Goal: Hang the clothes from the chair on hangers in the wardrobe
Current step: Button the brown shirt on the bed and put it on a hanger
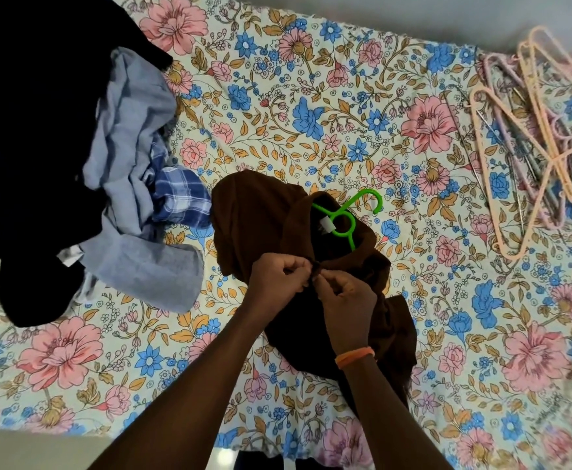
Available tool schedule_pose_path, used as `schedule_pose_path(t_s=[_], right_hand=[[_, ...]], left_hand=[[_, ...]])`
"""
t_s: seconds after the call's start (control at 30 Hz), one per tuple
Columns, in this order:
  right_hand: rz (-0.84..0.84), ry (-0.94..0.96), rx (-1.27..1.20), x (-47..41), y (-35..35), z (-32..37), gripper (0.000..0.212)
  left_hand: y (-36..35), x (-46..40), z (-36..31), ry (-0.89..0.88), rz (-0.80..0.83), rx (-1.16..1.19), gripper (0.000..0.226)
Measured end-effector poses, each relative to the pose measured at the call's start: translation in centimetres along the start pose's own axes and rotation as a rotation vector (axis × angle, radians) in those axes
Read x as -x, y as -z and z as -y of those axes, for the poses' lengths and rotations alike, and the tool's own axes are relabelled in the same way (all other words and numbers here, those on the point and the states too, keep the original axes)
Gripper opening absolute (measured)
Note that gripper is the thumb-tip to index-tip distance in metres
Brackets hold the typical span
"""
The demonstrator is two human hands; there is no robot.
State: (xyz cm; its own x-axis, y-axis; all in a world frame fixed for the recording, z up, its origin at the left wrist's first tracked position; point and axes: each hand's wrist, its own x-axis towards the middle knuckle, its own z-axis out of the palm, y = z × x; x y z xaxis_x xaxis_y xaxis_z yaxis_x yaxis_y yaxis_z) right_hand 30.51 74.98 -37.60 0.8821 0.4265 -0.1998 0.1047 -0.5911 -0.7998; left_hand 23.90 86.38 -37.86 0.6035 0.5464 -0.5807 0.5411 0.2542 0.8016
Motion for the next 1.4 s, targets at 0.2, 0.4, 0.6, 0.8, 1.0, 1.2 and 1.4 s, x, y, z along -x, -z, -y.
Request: schedule_pose_path(t_s=[0.2, 0.4, 0.6, 0.8, 1.0, 1.2, 1.4], right_hand=[[-0.059, 0.01, 0.022, -0.1, -0.3, 0.6, 0.002], [-0.058, 0.012, 0.048, 0.0, -0.7, 0.8, 0.004], [-0.083, -0.298, -0.227, -0.4, -0.7, 1.3, 0.004], [0.065, -0.824, -0.625, -1.6, 0.9, 1.4, 0.013], [-0.219, -0.187, 0.2, -7.3, 2.5, 0.5, 0.006], [0.198, 0.022, 0.573, -16.7, 1.3, -2.1, 0.068], [0.307, 0.064, 0.331, -17.9, 4.1, 2.5, 0.014]], left_hand=[[0.4, -0.3, -0.5, -0.023, 0.082, -0.038, 0.009], [-0.1, -1.0, -1.1, -0.131, 0.023, -0.282, 0.021], [-0.9, -1.2, -1.0, -0.018, -0.031, -0.13, 0.027], [-1.6, -0.8, -0.8, 0.195, 0.114, -0.042, 0.027], [-1.0, -2.1, 1.2, 0.037, -0.109, -0.505, 0.014], [-2.0, -2.1, 0.9, -0.158, -0.24, -0.623, 0.034], [-1.5, -2.1, 0.3, -0.224, -0.163, -0.705, 0.051]])
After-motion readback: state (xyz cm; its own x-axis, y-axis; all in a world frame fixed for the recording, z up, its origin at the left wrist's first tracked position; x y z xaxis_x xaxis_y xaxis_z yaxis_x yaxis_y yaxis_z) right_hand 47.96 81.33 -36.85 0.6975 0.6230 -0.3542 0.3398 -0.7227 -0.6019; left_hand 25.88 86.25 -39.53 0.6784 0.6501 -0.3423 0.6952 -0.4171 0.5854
